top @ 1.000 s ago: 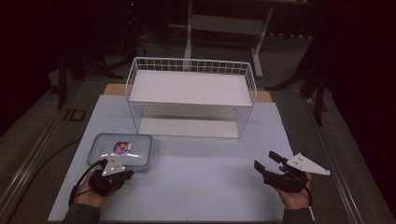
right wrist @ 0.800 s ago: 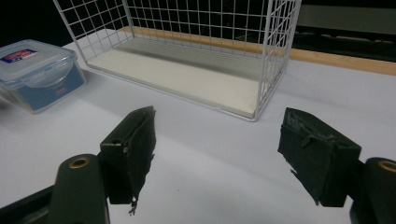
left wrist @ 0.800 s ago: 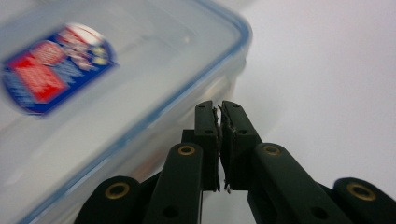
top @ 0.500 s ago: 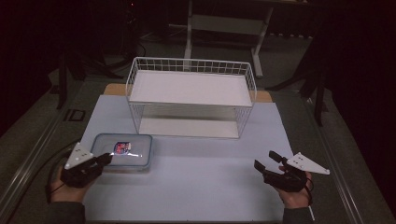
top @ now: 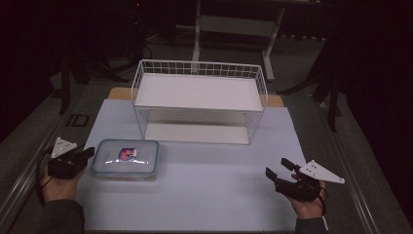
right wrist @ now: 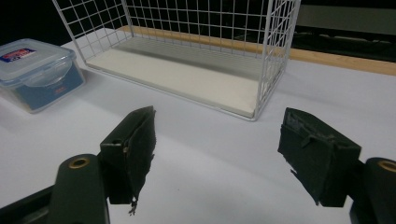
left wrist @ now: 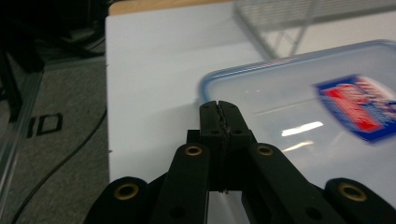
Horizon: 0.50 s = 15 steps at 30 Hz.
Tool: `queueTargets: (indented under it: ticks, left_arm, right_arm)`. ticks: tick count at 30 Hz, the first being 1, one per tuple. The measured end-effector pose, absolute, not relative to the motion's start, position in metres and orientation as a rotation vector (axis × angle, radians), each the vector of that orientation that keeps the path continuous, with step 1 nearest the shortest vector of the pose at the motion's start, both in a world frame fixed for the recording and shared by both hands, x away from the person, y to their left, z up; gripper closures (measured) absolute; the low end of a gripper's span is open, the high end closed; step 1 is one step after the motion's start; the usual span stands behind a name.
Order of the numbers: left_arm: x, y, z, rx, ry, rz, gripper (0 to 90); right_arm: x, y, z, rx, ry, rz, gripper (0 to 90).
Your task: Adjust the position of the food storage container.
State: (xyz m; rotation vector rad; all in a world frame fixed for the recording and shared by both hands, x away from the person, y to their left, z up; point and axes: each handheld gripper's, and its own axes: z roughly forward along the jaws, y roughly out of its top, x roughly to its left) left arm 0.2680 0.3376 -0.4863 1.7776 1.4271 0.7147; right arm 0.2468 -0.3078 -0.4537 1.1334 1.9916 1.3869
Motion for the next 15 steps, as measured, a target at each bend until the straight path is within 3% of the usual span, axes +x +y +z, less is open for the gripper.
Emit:
queueTargets:
  ticks: [5, 15]
  left_arm:
    - [0.281, 0.34, -0.498, 1.796, 1.474, 0.692, 89.7]
    - [0.269, 0.331, -0.499, 1.82, 1.446, 0.674, 90.0]
  right_arm:
    - [0.246, -0.307, -0.454, 1.135, 1.994, 1.373, 26.9]
    - [0.244, -0.308, -0.454, 1.127, 1.993, 1.382, 26.9]
